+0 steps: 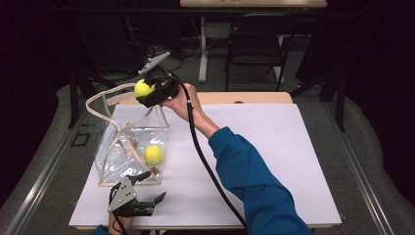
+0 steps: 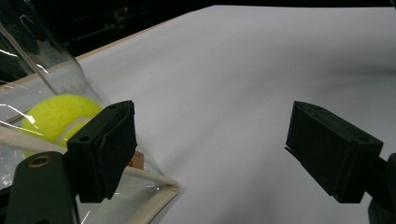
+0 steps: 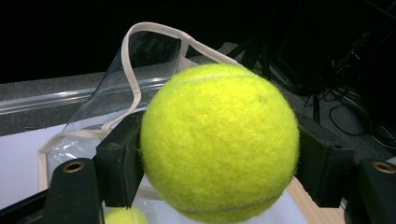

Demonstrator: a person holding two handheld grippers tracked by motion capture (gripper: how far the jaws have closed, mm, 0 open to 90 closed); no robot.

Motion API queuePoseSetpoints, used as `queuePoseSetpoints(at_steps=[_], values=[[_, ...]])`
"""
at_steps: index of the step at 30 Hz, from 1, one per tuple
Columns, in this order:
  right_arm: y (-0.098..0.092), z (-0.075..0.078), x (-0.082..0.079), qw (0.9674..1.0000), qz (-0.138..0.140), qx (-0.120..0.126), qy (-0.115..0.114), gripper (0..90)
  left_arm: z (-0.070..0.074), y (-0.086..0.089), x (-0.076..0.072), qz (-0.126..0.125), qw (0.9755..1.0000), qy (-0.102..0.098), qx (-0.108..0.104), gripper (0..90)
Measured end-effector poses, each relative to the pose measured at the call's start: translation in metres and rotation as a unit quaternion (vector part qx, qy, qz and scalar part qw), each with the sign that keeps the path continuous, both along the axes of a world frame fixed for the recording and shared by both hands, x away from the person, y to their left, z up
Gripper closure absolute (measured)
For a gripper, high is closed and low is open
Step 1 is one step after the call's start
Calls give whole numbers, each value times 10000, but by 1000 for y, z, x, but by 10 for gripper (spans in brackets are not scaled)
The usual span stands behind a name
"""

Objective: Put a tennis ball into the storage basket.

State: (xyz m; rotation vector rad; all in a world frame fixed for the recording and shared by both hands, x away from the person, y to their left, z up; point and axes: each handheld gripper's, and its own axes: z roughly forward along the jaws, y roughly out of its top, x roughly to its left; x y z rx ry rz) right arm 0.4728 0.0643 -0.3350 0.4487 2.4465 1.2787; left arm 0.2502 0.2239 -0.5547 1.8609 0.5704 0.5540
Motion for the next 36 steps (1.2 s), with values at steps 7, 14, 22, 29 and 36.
queuePoseSetpoints(at_steps=[7, 14, 22, 29, 36], values=[[8, -2, 0, 10000, 56, -30, -8, 265, 0, 0, 0, -3, 10000, 1, -10, 160], [16, -6, 0, 9999, 79, -67, 33, 265, 0, 1, 0, -16, 10000, 28, -29, 160], [25, -10, -1, 9998, 110, -151, 54, 264, 0, 1, 0, -8, 10000, 16, -21, 160], [30, -15, 0, 9995, 133, -217, 164, 263, 0, 1, 0, -10, 10000, 7, -21, 160], [32, -19, 1, 9992, 107, -245, 297, 262, 0, 1, 0, -29, 10000, 24, -26, 160]])
